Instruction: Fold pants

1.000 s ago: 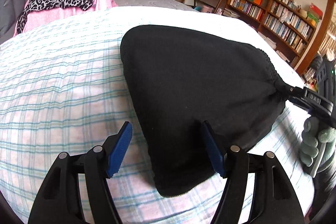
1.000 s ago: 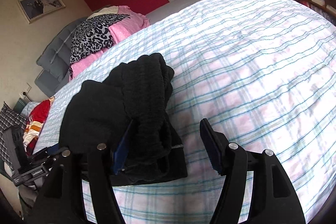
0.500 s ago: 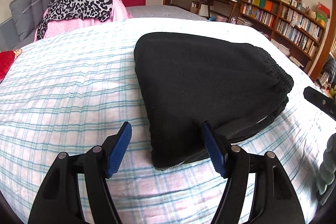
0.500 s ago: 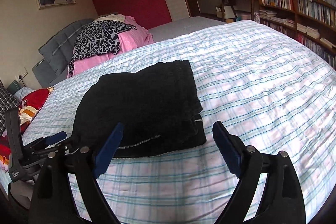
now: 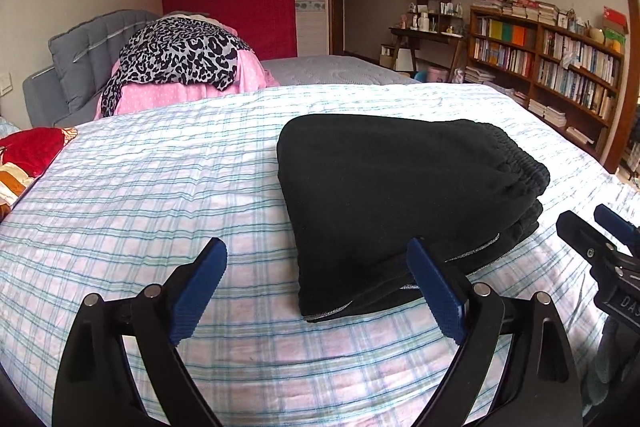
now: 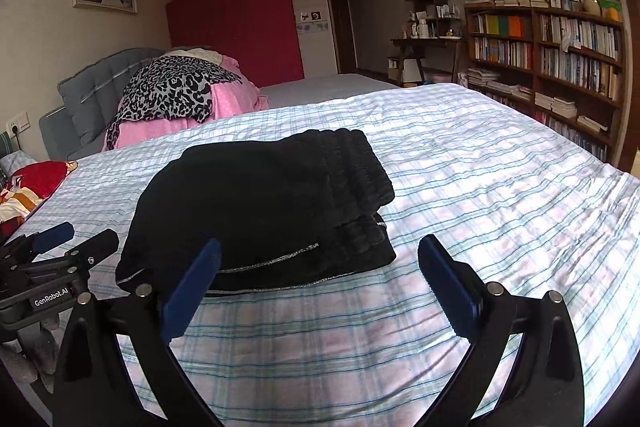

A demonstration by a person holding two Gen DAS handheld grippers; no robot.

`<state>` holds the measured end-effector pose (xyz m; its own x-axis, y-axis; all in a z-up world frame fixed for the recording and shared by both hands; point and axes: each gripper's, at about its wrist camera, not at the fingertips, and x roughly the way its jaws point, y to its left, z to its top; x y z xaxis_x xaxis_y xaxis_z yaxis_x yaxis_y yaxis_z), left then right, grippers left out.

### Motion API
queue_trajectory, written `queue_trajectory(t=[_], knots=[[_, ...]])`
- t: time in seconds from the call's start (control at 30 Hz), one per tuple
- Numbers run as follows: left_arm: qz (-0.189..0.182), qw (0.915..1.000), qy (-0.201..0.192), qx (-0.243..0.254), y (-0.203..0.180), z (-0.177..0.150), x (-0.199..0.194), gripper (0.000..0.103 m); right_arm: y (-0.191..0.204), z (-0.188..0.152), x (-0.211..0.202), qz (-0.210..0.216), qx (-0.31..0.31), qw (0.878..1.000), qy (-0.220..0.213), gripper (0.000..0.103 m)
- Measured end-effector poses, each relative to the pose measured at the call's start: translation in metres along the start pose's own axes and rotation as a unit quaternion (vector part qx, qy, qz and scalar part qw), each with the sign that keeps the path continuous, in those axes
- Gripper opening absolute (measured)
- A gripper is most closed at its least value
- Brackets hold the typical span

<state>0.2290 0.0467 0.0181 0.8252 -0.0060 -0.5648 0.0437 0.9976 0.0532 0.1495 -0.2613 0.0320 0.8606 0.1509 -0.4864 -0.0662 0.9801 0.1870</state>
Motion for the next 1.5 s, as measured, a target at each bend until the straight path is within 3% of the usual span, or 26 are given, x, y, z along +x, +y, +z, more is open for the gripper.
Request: queue_trajectory(t=[0.13, 0.43, 1.5], knots=[[0.003, 0.9999, -0.005, 0.01, -0.005, -0.001, -0.002, 0.093, 0.004, -0.002, -0.001, -0.01, -0.01, 1.0, -0.009, 0.1], [0.028, 0.999, -0.013, 0.031, -0.017, -0.005, -0.001, 0.098, 0.034, -0.008, 0.001, -0.051, -0.095, 0.994, -0.02, 0.1], [0.028, 0.9986, -0.022, 0.039, -0.02, -0.011, -0.002, 0.098, 0.021, -0.008, 0.002, -0.04, -0.061, 0.997, -0.022, 0.1]])
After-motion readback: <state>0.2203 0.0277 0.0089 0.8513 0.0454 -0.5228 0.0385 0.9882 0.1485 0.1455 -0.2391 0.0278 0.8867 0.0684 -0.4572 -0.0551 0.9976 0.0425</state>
